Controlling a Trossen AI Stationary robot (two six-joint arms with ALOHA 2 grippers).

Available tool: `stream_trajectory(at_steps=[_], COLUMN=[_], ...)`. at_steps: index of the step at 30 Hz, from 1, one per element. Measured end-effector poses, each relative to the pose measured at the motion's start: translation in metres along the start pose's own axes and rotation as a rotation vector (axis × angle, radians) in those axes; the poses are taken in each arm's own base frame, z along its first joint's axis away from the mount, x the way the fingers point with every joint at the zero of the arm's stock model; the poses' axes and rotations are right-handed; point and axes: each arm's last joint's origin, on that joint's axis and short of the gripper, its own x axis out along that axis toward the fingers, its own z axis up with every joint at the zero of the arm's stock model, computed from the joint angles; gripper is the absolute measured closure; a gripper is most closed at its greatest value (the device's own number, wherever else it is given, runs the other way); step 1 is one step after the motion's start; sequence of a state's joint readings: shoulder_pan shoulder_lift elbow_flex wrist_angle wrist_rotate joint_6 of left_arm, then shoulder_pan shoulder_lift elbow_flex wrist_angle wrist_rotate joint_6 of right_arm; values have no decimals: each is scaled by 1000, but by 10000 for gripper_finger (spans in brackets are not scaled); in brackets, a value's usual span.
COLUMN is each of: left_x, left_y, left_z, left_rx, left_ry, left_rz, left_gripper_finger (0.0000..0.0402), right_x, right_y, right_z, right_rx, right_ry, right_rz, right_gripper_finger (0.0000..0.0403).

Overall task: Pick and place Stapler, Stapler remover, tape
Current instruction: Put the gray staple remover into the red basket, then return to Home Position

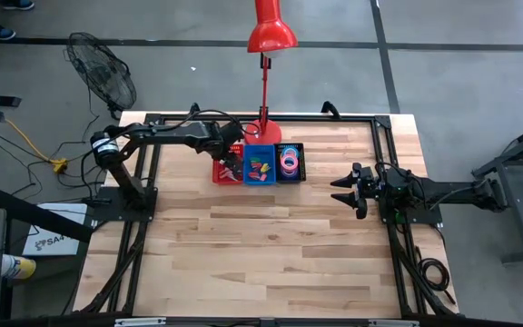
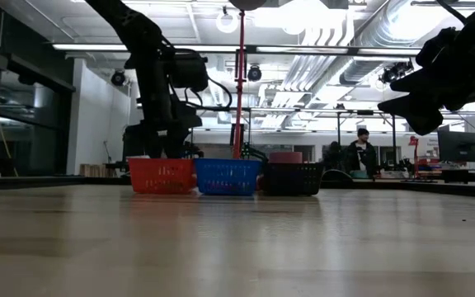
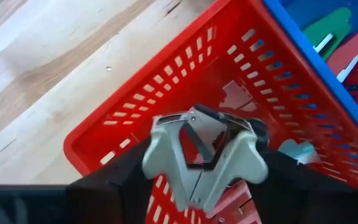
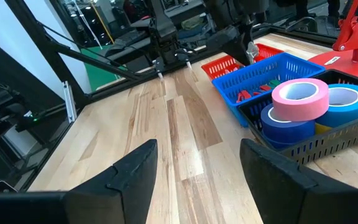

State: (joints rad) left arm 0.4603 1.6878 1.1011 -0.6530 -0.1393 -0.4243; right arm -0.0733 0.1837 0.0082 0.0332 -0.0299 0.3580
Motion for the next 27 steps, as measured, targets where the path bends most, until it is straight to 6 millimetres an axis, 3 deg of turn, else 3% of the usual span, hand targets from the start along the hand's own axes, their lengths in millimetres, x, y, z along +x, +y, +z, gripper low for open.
stream_trajectory(at_steps=[8, 12, 20, 27], left_x=[0, -4, -49, -81], left_y=[0, -1, -22, -40], left_z=[0, 1, 10, -15], left_rx=[-3, 14, 254, 396], left_ry=[-1, -14, -201, -446], left_rz=[1, 1, -30, -125], left_gripper_finger=[110, 90, 86, 85], right_x=[0, 0, 0, 0], right_y=[0, 0, 0, 0], right_z=[0, 0, 0, 0], right_rx=[0, 0, 0, 0], right_ry=[0, 0, 0, 0], right_rz=[0, 0, 0, 0], right_gripper_finger=[182, 182, 182, 182])
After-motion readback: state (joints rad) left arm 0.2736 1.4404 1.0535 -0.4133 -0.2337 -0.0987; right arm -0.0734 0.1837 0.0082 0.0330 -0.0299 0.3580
